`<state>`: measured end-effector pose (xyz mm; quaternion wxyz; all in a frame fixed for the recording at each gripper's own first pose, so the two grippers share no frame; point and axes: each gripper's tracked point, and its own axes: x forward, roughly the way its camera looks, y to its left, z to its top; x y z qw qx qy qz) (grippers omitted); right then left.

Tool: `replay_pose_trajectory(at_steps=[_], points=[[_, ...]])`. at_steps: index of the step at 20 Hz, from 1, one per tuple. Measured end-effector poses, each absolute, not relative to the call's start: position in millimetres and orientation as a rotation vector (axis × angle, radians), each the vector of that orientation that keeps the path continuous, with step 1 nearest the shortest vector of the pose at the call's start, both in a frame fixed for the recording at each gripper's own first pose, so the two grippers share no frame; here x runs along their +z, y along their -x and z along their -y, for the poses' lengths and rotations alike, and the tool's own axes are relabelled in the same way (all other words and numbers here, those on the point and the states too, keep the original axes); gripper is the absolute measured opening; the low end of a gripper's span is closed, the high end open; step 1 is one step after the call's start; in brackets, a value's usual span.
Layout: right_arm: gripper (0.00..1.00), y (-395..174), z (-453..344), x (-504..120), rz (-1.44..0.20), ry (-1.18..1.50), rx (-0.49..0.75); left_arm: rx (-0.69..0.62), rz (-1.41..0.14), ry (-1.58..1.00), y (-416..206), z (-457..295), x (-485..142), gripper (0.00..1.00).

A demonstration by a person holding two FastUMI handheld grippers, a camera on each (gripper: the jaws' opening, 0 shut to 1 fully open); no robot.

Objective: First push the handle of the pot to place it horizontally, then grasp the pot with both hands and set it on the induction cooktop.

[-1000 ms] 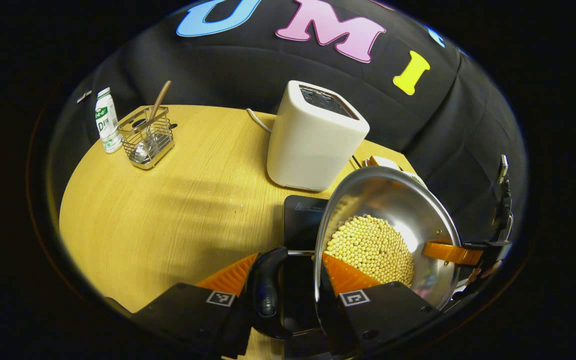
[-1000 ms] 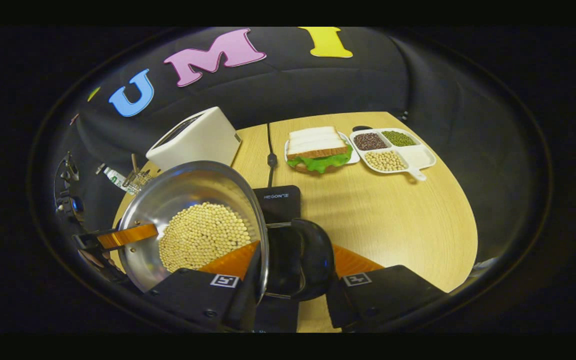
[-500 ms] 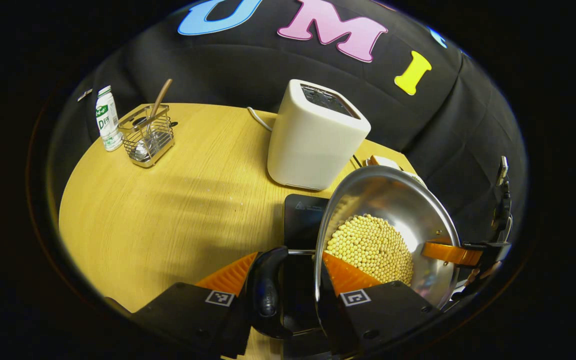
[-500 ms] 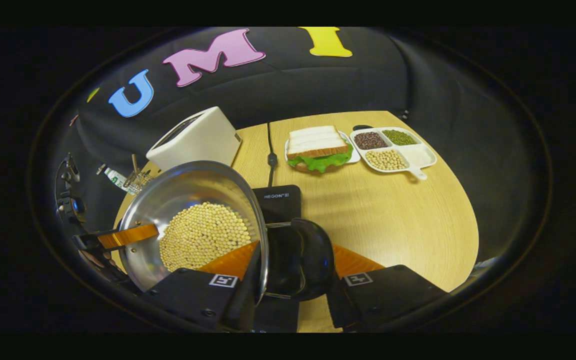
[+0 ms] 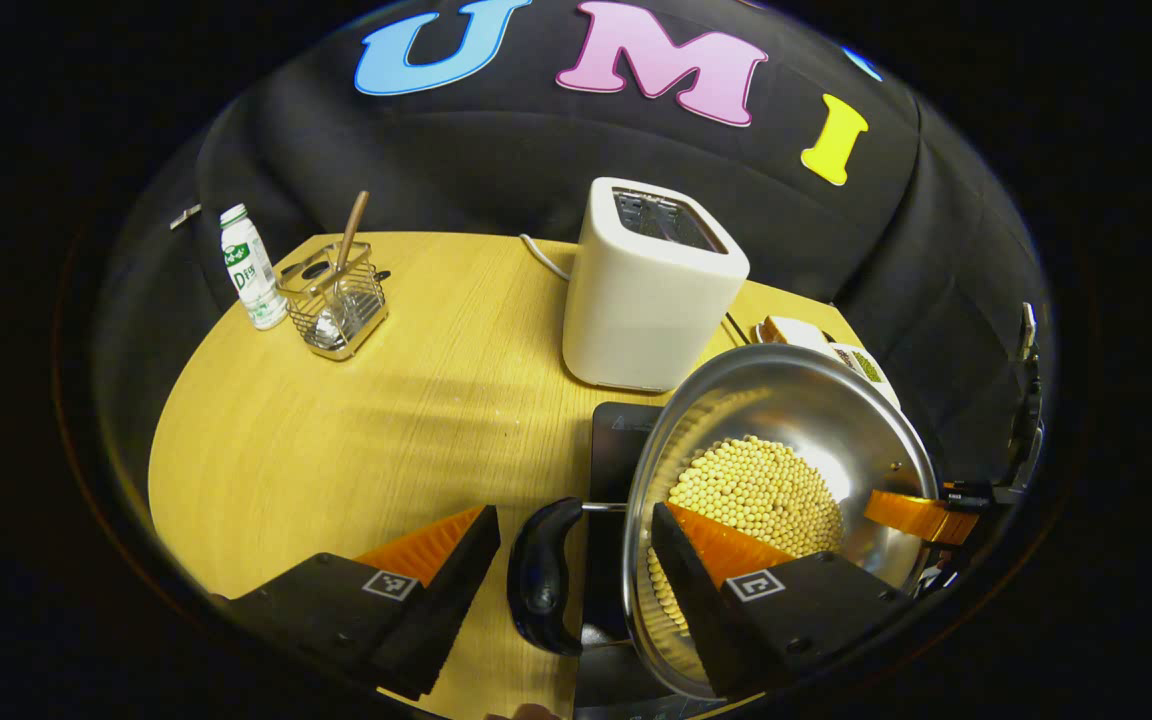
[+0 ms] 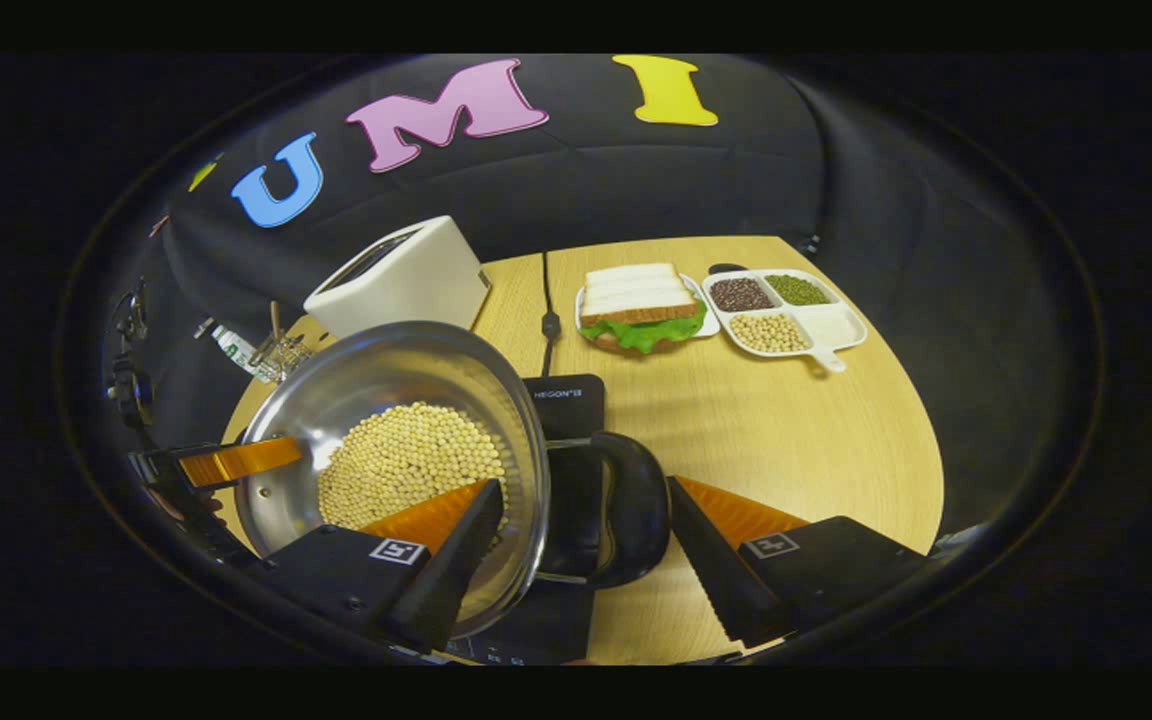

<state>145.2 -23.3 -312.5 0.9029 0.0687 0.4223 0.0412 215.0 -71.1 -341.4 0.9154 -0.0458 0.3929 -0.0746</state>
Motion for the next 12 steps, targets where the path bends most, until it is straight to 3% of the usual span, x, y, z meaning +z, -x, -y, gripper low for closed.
replay_pose_trajectory(at_steps=[1,12], points=[[0.99,-144,26,-302,-0.842,-0.139,0.078,-0.148,-0.796,0.093,-211,69,-333,0.96],[0.99,-86,15,-149,-0.421,-0.002,0.044,-0.049,-0.519,-0.004,-124,22,-192,0.96]])
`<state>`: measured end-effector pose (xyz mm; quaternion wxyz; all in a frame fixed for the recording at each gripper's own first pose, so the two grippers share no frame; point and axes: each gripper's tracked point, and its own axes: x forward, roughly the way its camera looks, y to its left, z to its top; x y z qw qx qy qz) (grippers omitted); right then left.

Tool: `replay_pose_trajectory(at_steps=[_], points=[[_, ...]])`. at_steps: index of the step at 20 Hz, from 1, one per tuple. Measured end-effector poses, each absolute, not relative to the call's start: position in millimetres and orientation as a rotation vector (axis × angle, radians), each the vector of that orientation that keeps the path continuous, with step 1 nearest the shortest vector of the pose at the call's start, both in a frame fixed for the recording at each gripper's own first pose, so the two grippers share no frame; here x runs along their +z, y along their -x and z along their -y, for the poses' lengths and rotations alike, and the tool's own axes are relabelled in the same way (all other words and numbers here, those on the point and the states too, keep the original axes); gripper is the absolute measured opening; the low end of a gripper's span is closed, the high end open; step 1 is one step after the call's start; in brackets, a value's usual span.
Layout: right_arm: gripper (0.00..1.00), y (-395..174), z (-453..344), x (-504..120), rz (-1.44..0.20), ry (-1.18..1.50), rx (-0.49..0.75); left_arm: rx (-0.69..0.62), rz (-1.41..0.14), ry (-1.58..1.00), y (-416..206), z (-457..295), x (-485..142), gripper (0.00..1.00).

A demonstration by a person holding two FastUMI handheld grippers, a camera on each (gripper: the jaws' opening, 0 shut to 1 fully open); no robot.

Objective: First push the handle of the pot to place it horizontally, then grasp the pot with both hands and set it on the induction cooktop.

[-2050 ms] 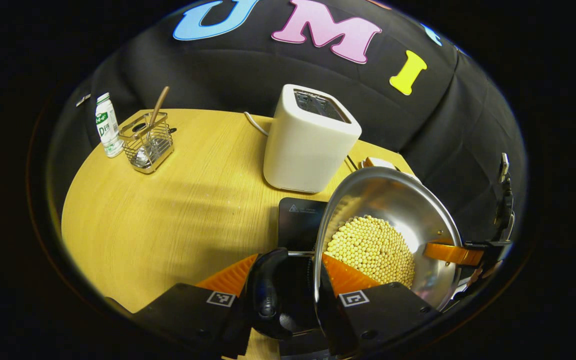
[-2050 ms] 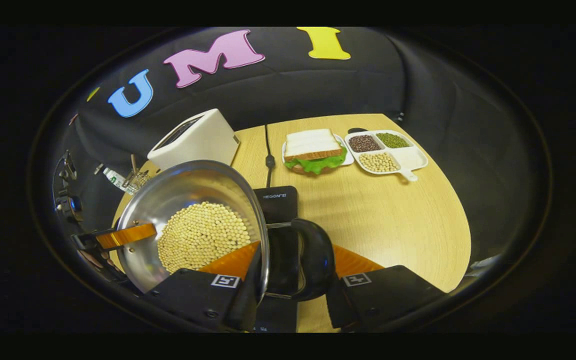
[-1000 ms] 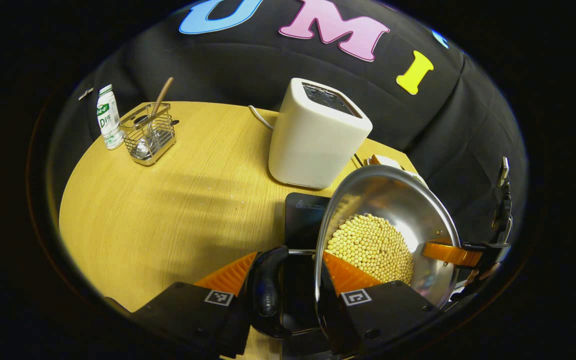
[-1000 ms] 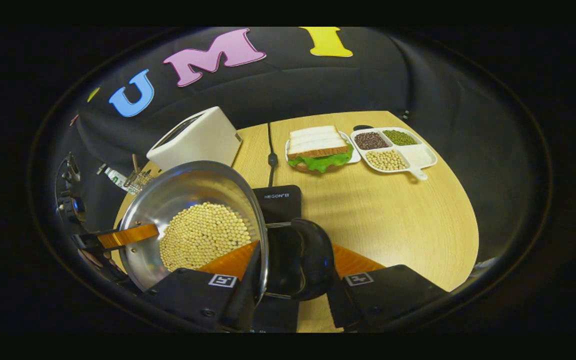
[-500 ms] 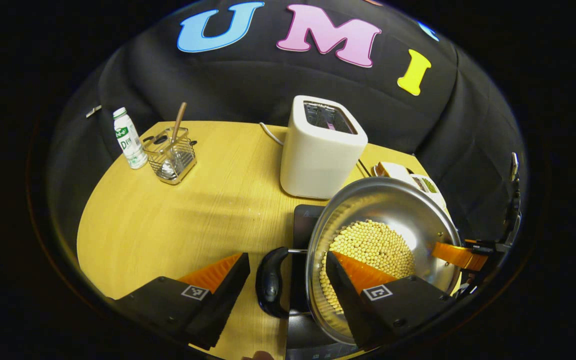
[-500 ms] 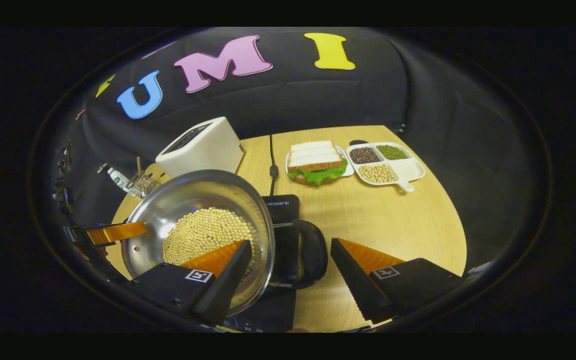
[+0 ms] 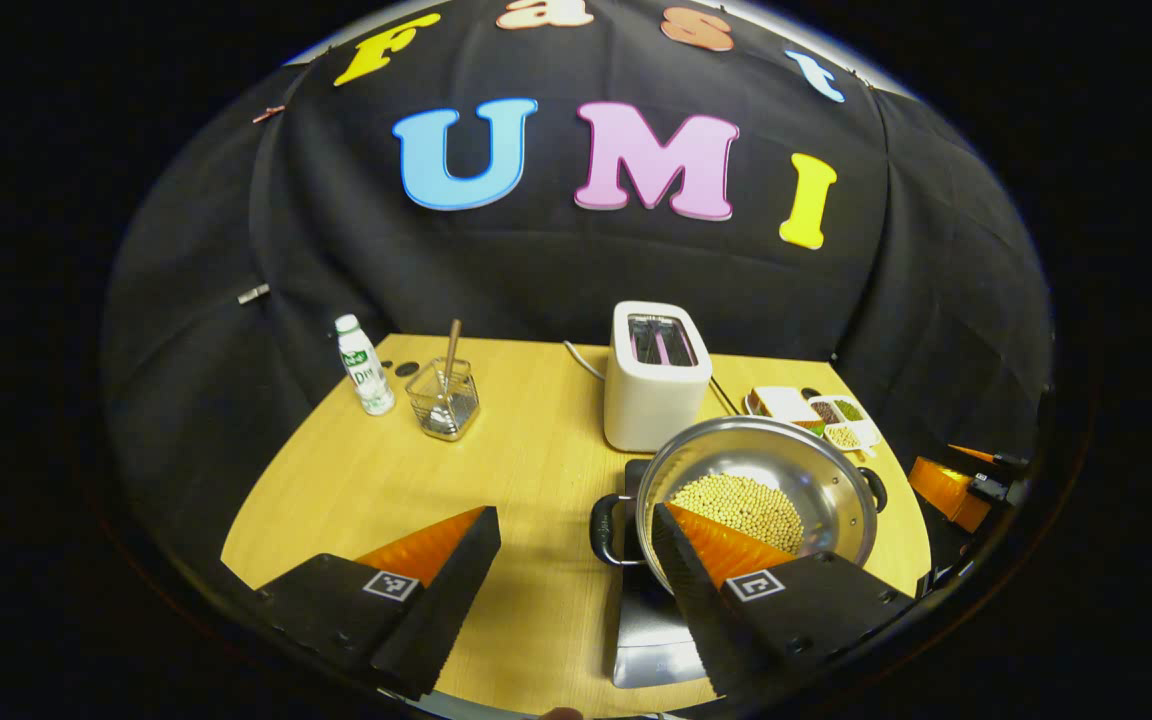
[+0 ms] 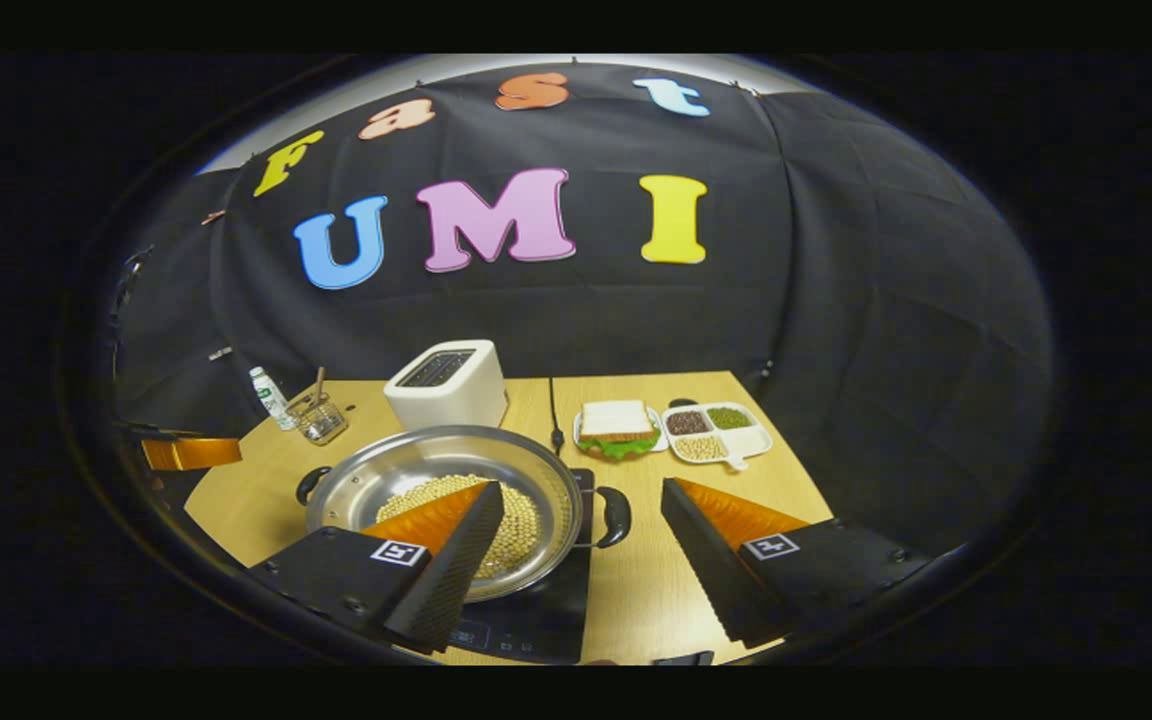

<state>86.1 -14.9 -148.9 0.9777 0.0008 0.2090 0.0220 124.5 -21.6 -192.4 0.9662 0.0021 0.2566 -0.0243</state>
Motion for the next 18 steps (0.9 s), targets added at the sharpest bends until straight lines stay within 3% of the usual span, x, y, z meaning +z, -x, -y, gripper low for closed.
replay_pose_trajectory(at_steps=[6,12,18], points=[[0.99,-14,-8,-67,-0.188,-0.033,0.056,0.02,-0.3,-0.003,-56,-4,-136,0.95],[0.98,53,-2,-37,-0.058,-0.072,0.02,0.002,-0.113,-0.003,19,-9,-96,0.95],[0.98,109,9,-36,-0.031,-0.082,0.016,-0.01,-0.1,0.059,76,-11,-113,0.95]])
